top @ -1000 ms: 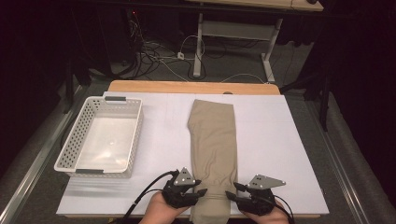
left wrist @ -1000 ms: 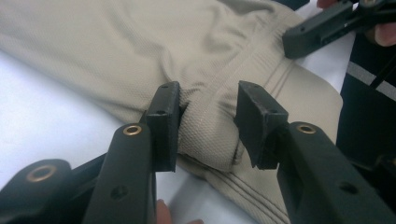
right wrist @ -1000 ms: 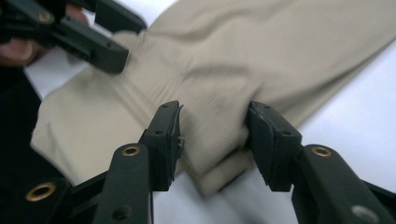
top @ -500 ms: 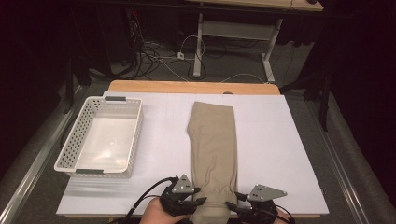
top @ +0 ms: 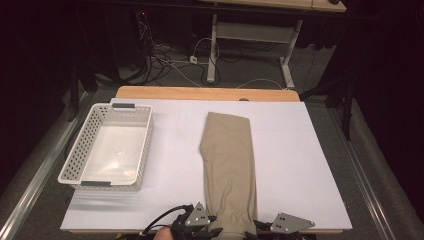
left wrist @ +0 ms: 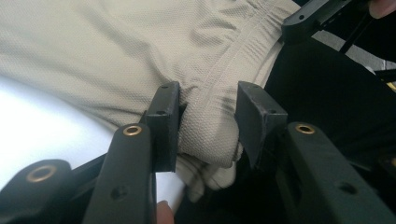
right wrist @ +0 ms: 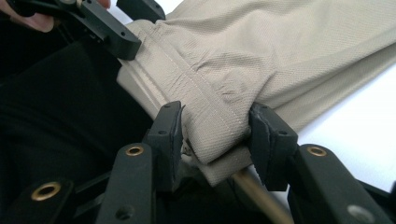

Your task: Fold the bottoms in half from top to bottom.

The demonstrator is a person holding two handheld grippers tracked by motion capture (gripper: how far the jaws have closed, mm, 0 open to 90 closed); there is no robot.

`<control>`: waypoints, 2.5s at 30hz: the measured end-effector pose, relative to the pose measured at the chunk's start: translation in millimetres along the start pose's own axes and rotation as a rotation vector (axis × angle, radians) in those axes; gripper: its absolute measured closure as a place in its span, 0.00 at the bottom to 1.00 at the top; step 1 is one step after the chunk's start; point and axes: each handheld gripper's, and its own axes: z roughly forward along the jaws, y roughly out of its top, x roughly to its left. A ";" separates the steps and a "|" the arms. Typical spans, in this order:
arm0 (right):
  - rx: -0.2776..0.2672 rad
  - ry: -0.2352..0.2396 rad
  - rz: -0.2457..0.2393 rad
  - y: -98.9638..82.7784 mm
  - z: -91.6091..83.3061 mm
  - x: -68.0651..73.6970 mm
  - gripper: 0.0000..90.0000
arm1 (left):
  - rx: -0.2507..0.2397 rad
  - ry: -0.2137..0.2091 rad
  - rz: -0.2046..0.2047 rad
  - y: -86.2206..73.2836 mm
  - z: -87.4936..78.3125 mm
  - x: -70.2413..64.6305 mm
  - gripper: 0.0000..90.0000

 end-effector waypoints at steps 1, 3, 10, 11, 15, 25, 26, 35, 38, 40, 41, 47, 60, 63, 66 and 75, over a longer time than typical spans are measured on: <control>0.003 0.006 -0.004 -1.5 -1.0 2.1 0.64 | 0.002 0.000 0.004 -1.3 -1.0 -2.3 0.64; 0.007 0.015 -0.007 -3.7 -2.8 5.8 0.64 | 0.003 -0.009 0.003 -4.2 -2.9 -6.3 0.64; 0.000 0.020 -0.011 -5.4 -6.5 11.5 0.56 | -0.035 0.007 0.023 -8.0 -11.3 -12.1 0.60; -0.017 0.016 -0.009 -4.5 -7.5 10.4 0.54 | -0.035 0.007 0.023 -8.0 -11.3 -12.1 0.60; -0.058 -0.002 0.021 -2.8 -11.2 3.1 0.46 | -0.152 0.051 -0.037 -8.6 -28.5 7.0 0.53; -0.143 -0.124 0.066 -4.9 -18.7 -25.2 0.22 | -0.254 0.159 -0.126 -20.1 -44.5 51.9 0.28; -0.150 -0.132 0.074 -5.2 -19.3 -28.0 0.19 | -0.254 0.159 -0.126 -20.1 -44.5 51.9 0.26; -0.202 -0.251 0.123 -7.5 -28.6 -56.9 0.02 | -0.257 0.240 -0.167 -25.7 -53.2 74.0 0.15; -0.196 -0.279 0.131 -10.0 -29.6 -62.0 0.00 | -0.239 0.249 -0.170 -24.6 -50.5 75.2 0.06; -0.195 -0.289 0.139 -11.2 -30.4 -64.3 0.00 | -0.229 0.240 -0.179 -24.4 -49.2 77.3 0.00; -0.193 -0.292 0.141 -11.5 -30.7 -65.0 0.00 | -0.222 0.225 -0.195 -24.8 -48.4 79.5 0.00; -0.195 -0.295 0.149 -10.8 -28.7 -65.8 0.00 | -0.226 0.237 -0.201 -27.8 -47.7 76.9 0.00; -0.207 -0.327 0.154 0.1 -21.0 -73.9 0.00 | -0.250 0.197 -0.177 -22.2 -39.0 82.3 0.00; -0.223 -0.347 0.156 9.2 -18.0 -75.5 0.00 | -0.234 0.185 -0.156 -22.6 -38.1 80.3 0.00; -0.225 -0.365 0.139 23.1 -12.0 -78.8 0.00 | -0.244 0.173 -0.155 -20.8 -39.3 80.0 0.00; -0.199 -0.363 0.140 57.0 11.2 -106.5 0.00 | -0.276 0.184 -0.125 -17.1 -42.4 75.1 0.00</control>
